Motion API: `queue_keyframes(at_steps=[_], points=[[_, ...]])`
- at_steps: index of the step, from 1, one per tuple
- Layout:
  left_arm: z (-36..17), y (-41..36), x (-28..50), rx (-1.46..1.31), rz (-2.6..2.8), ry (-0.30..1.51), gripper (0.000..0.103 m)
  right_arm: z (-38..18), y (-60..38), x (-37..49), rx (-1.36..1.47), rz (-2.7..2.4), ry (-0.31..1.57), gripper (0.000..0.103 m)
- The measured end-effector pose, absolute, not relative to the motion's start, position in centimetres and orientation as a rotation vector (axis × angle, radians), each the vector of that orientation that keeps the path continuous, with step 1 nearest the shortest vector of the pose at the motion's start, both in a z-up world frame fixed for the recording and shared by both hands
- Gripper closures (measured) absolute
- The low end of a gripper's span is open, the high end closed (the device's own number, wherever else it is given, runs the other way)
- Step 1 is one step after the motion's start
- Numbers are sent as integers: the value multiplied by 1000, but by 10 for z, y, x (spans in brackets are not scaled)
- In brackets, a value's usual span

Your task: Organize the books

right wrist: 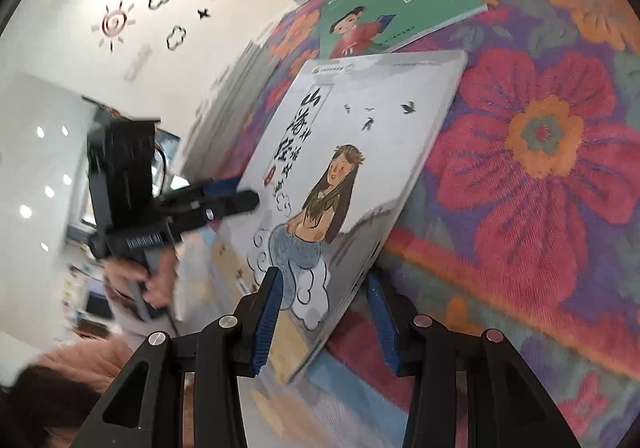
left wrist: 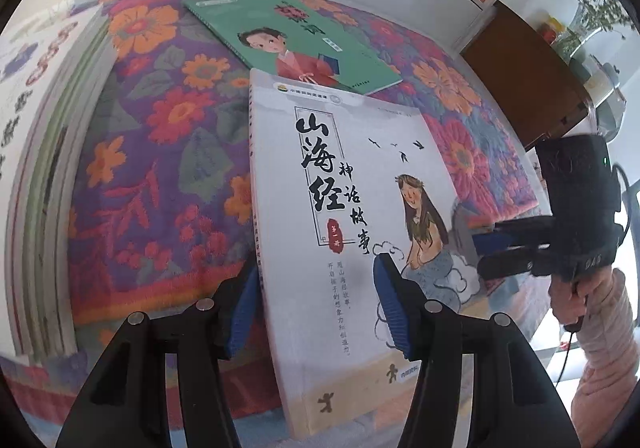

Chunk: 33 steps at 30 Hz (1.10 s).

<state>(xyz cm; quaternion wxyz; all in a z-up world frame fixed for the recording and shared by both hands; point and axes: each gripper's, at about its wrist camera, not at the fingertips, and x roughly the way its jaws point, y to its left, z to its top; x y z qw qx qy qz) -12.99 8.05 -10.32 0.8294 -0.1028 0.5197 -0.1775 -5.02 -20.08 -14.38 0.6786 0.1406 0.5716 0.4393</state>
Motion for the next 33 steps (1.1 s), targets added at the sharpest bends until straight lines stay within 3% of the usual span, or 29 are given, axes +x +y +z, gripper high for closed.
queue_keyframes(at_steps=[12, 17, 27, 33], points=[[-108, 90, -132, -295, -418, 1069, 53, -142, -202, -38, 353, 1006, 1304, 59], [-109, 99, -130, -318, -406, 1092, 67, -140, -188, -28, 330, 978, 1320, 59], [-102, 104, -135, -238, -356, 1160, 66, -132, -171, -28, 160, 938, 1367, 59], [-105, 115, -135, -287, -369, 1165, 68, -141, -173, -13, 240, 950, 1461, 60]])
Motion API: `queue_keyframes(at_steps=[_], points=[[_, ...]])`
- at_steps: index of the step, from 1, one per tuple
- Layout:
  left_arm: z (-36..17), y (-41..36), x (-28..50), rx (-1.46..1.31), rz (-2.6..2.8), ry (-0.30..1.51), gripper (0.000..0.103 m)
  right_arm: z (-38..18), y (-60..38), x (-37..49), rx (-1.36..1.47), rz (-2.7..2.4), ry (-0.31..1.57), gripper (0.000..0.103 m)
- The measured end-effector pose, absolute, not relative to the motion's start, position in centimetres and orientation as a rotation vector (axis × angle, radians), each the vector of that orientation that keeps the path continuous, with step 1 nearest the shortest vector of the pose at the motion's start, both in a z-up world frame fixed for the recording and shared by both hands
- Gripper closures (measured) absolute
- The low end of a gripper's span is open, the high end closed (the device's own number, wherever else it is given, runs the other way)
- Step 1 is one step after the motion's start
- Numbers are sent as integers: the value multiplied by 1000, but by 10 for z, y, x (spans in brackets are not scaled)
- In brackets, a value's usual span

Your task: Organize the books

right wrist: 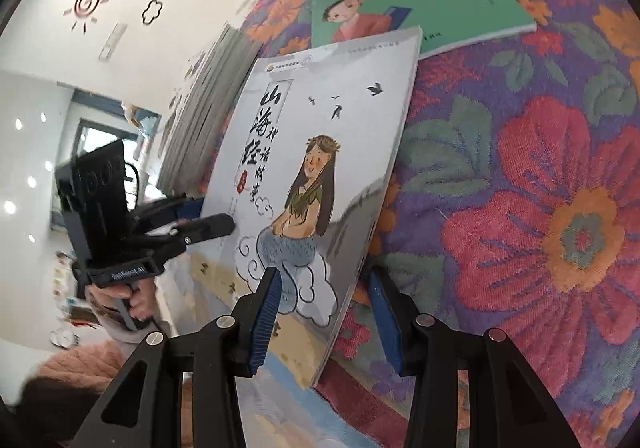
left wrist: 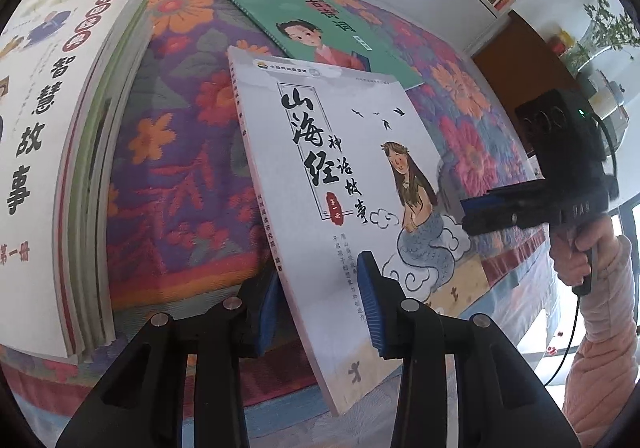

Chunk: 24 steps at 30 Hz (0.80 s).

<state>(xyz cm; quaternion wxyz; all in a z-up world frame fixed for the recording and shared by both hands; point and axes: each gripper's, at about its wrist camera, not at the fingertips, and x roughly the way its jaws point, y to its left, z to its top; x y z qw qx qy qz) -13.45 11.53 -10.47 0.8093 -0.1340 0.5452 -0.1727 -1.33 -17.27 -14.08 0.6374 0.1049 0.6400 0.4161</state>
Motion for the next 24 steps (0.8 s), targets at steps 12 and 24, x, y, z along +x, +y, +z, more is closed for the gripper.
queue_keyframes(at_steps=[12, 24], points=[[-106, 112, -133, -262, -387, 1143, 69, -157, -172, 11, 398, 1083, 1505, 61], [-106, 109, -135, -256, -359, 1132, 68, -146, -167, -9, 245, 974, 1367, 87]])
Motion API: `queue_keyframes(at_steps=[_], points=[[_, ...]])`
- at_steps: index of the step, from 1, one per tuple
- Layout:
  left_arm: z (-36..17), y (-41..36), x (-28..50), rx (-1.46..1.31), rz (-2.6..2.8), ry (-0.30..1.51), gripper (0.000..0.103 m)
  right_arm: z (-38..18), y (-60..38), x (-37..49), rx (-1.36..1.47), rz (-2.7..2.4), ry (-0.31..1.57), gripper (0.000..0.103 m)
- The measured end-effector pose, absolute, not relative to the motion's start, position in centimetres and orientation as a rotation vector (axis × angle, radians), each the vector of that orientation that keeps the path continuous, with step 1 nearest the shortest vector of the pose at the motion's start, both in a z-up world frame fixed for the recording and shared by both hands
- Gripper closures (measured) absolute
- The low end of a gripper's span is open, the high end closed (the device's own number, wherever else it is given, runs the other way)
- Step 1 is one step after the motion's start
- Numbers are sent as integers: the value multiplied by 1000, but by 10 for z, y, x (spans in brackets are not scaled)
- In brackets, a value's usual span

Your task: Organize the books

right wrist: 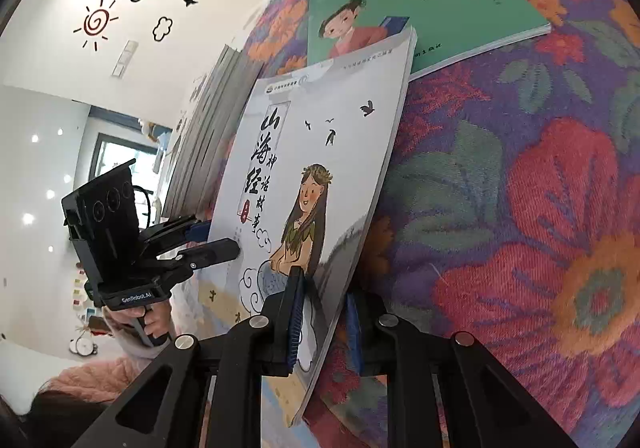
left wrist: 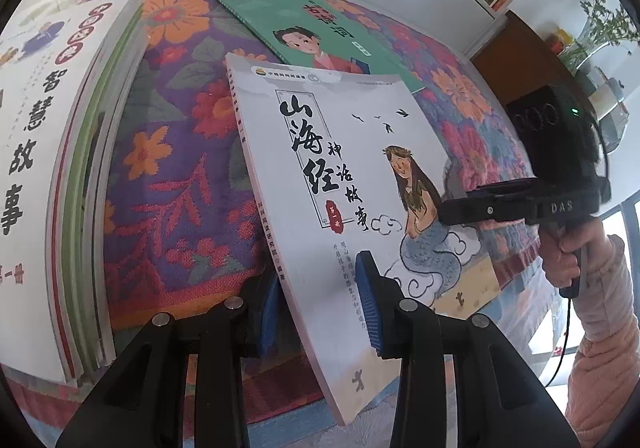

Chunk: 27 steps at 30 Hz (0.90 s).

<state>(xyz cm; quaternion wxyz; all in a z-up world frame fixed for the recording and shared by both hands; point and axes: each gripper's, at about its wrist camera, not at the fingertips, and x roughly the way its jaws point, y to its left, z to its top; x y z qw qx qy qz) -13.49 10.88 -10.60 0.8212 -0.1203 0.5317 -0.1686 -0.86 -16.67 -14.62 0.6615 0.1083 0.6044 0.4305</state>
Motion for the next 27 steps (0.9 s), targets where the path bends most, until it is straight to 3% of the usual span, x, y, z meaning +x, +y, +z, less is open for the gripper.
queue_keyframes(at_steps=[19, 27], points=[[-106, 106, -137, -248, -329, 1126, 67, -137, -158, -25, 165, 898, 1275, 85], [-107, 106, -137, -232, -330, 1113, 67, -135, -154, -31, 123, 868, 1236, 80]])
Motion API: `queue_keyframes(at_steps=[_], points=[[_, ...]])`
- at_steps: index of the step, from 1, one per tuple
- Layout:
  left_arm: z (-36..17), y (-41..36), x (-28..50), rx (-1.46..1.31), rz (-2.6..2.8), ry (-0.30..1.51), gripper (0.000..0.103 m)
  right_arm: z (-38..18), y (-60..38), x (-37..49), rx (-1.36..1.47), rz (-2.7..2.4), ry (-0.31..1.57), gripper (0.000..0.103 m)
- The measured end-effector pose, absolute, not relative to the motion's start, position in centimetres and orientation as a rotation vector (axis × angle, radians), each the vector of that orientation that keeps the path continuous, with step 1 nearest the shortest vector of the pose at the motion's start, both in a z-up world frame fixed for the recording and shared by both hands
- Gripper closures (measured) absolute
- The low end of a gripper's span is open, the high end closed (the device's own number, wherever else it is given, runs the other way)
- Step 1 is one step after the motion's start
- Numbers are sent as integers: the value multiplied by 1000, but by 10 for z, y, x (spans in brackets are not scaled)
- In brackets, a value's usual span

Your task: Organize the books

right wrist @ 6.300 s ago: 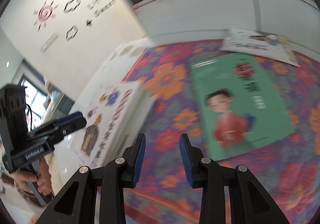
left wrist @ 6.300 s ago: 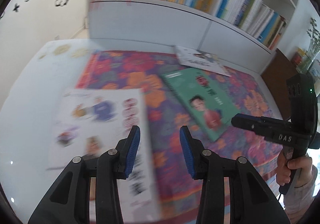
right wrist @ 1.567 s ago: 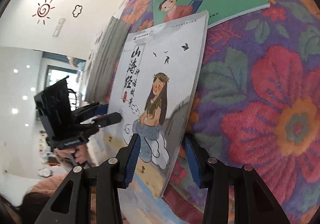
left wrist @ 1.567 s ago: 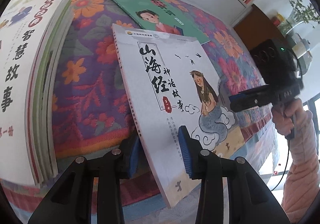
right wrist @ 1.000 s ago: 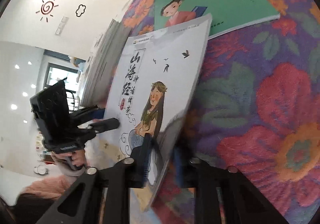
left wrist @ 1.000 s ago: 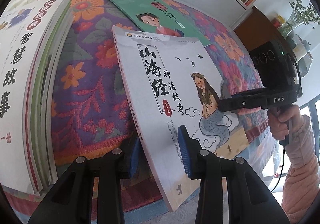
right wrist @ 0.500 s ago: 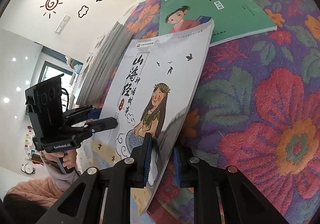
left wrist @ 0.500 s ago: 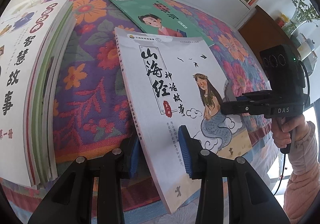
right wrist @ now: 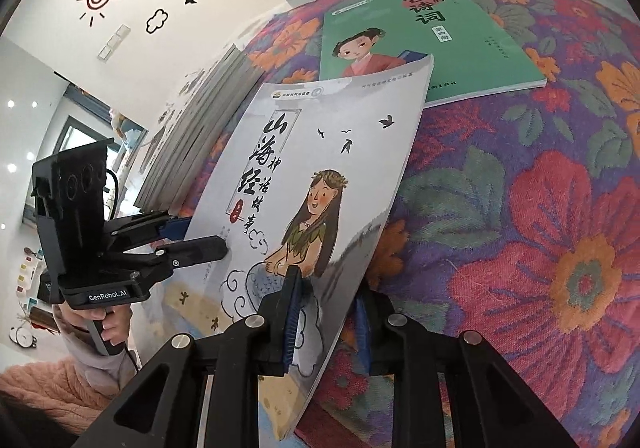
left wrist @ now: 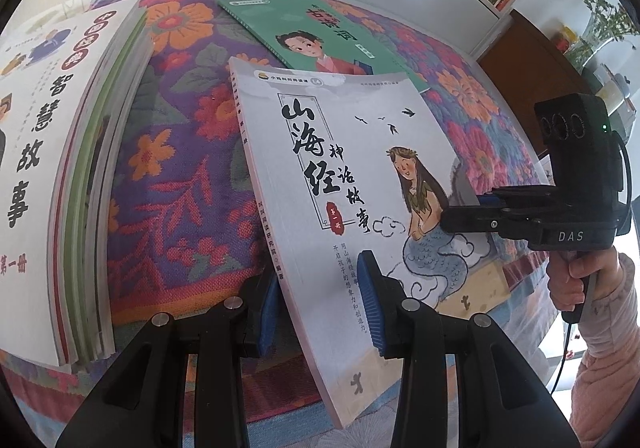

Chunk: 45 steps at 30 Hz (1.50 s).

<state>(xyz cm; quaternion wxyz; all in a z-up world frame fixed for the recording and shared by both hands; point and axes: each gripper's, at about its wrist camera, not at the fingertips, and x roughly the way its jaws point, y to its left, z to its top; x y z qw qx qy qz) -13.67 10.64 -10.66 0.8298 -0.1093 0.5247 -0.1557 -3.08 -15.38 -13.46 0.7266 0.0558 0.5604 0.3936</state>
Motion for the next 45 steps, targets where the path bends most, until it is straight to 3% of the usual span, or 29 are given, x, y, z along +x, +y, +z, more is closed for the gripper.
queue_keyframes(at_steps=[28, 45], points=[[-77, 92, -162, -150, -331, 1133, 67, -76, -138, -122, -132, 808, 966, 85], [0, 123, -165, -128, -339, 973, 67, 3, -117, -134, -149, 811, 827, 84]])
